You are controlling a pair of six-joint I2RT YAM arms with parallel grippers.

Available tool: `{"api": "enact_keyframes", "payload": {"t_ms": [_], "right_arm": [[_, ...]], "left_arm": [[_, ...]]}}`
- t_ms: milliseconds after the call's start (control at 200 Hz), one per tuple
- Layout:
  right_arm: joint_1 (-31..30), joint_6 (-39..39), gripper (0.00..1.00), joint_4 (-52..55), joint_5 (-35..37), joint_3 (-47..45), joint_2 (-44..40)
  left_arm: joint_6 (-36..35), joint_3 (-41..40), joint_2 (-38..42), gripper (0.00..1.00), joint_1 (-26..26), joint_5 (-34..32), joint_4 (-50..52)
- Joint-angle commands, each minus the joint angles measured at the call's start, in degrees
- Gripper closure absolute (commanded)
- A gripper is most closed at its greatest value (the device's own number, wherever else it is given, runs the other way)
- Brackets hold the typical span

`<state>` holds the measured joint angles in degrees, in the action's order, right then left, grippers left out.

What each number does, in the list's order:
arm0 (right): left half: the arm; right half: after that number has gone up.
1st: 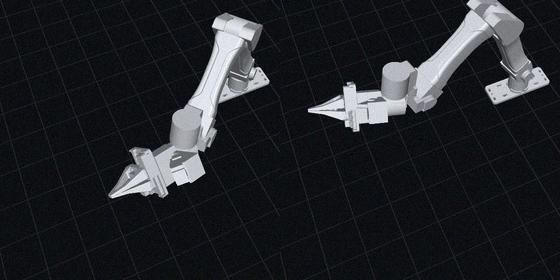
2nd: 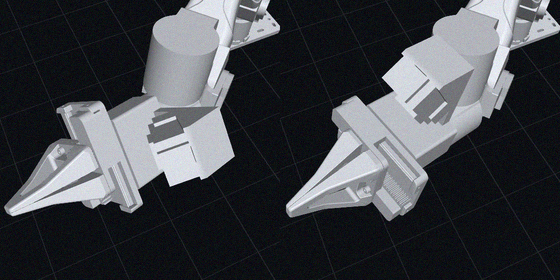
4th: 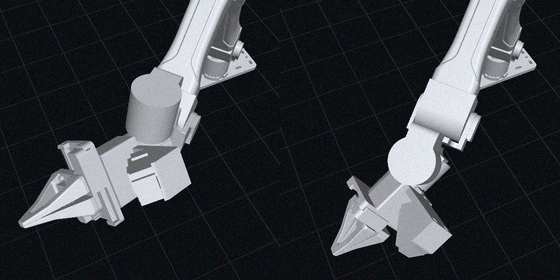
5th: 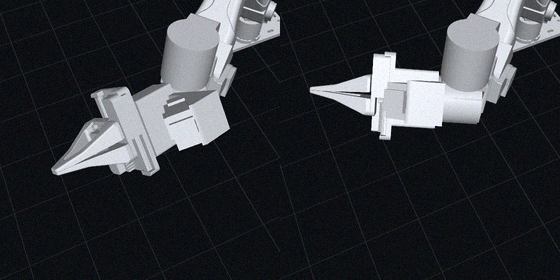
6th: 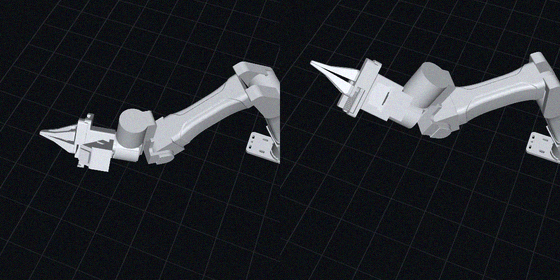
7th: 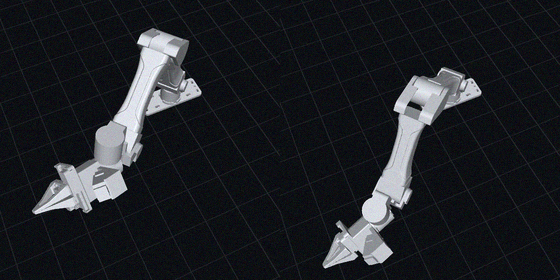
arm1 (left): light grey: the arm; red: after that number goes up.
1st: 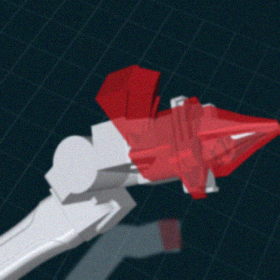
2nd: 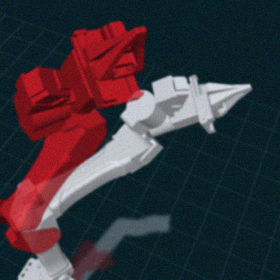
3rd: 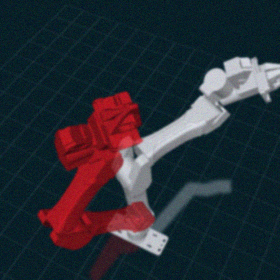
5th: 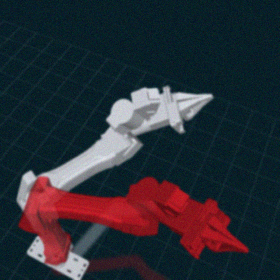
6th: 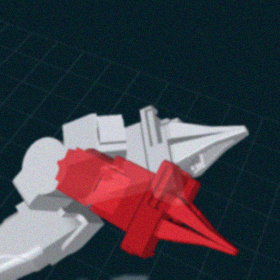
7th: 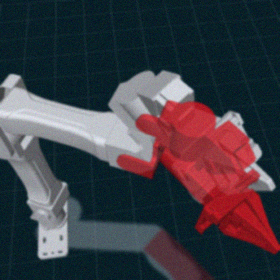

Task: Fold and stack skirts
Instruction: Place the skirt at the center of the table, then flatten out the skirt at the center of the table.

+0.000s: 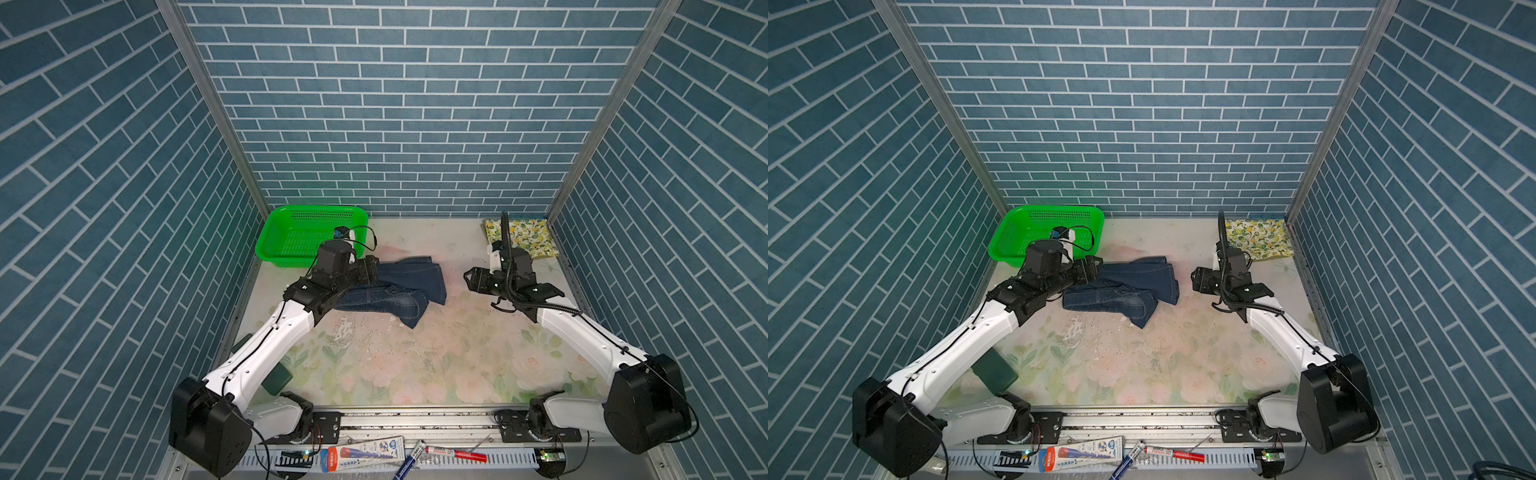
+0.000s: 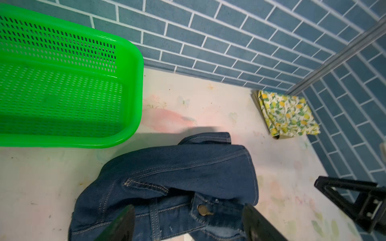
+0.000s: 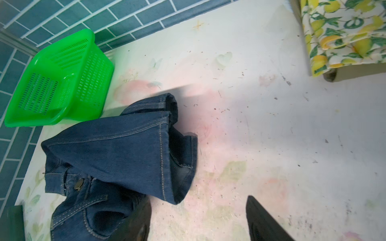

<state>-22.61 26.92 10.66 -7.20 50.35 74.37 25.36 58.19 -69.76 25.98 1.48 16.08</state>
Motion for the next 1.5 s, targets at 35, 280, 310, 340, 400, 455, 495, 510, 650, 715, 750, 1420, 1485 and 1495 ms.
{"api": "enact_keyframes", "payload": {"t_ms": [35, 280, 310, 340, 400, 455, 495, 510, 650, 715, 750, 1420, 1485, 1495], "right_arm": [[-2.1, -0.5, 0.29, -2.9, -0.5, -2.0, 1.5], [-11.1, -1.8, 0.23, -4.8, 1.8, 0.5, 5.5], [-12.4, -2.1, 0.21, -4.8, 3.8, 0.8, 6.2], [-13.5, -2.4, 0.20, -4.9, 4.8, 1.3, 6.9], [-16.2, -2.9, 0.17, -5.0, 6.8, 2.1, 8.1], [-18.6, -3.3, 0.16, -5.1, 8.9, 2.7, 8.9], [-20.3, -3.7, 0.14, -4.7, 10.8, 3.2, 9.3], [-20.9, -3.8, 0.14, -4.6, 11.4, 3.4, 9.5], [-24.3, -3.5, 0.12, -4.3, 13.5, 5.1, 12.4], [-25.9, -3.3, 0.12, -4.5, 15.1, 5.2, 12.9], [-26.6, -3.0, 0.12, -4.6, 15.8, 5.1, 12.9], [-37.2, -2.3, 0.12, -4.8, 22.3, 4.5, 10.5], [-37.7, -2.1, 0.13, -4.4, 22.8, 4.8, 11.4], [-37.8, -2.1, 0.13, -4.4, 22.8, 4.9, 11.5]], "left_arm": [[-7.5, 0.4, -2.3, 0.20, 4.0, -6.3, 7.9], [-3.2, -3.1, -1.2, 0.21, 6.3, -17.1, 14.7], [-2.4, -3.7, -0.1, 0.20, 6.2, -17.8, 15.3], [-1.5, -4.3, 0.8, 0.19, 6.1, -18.5, 16.1], [0.5, -5.0, 2.2, 0.18, 6.0, -20.4, 18.2], [1.7, -6.0, 3.0, 0.17, 5.8, -21.9, 20.1], [2.3, -6.8, 3.7, 0.16, 5.5, -22.6, 21.0], [2.6, -7.2, 3.9, 0.16, 5.4, -22.9, 21.3], [4.8, -10.6, 5.1, 0.15, 2.2, -19.3, 20.6], [5.6, -11.9, 5.1, 0.15, 1.0, -17.3, 19.6], [5.9, -12.2, 5.1, 0.14, 0.8, -16.7, 19.1], [9.1, -18.0, 4.0, 0.14, -5.9, -9.9, 13.6], [9.5, -18.0, 3.9, 0.14, -7.1, -8.6, 12.7], [9.5, -18.7, 3.9, 0.14, -7.2, -8.3, 12.6]]}}
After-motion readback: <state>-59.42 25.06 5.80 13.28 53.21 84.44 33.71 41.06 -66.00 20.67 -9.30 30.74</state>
